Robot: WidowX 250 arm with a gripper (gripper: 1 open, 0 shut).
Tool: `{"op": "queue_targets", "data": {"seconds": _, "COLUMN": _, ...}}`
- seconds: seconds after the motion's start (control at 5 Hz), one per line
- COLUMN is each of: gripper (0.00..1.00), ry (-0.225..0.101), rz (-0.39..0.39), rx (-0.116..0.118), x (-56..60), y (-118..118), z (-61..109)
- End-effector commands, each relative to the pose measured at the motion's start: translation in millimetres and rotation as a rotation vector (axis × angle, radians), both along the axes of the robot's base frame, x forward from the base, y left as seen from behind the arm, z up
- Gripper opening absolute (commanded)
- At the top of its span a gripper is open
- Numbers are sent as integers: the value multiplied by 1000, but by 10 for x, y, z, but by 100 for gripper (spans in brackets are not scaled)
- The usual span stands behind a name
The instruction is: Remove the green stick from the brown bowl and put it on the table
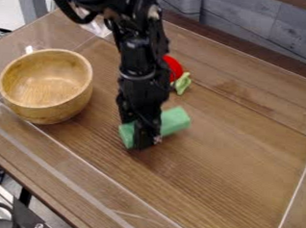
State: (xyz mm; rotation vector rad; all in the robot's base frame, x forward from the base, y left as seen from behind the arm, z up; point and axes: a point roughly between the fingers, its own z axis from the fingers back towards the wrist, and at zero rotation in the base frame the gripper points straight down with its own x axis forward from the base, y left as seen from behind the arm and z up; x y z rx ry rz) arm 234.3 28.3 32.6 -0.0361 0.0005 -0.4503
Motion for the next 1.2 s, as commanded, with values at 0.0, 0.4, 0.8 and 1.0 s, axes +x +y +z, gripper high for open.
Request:
{"op": "queue_targets", "data": {"seconds": 0.0, "gripper": 0, "ry": -56, "rz": 31, "rx": 14, "x": 112, "y": 86, "z": 210}}
{"op": "queue_targets", "data": {"seconds": 0.4, "gripper": 0, "ry": -28, "rz": 79, "rx": 23, "x": 207, "y": -119, "z": 128}}
{"op": "queue_targets", "data": {"seconds": 0.8, "gripper": 0, "ry": -7, "rz": 169, "rx": 31, "x": 302, "y": -117, "z": 5}}
{"op": "queue_targets", "data": {"seconds": 1.0, "gripper": 0, "ry": -4, "rz": 175, "rx": 33, "x": 200, "y": -199, "z": 176}}
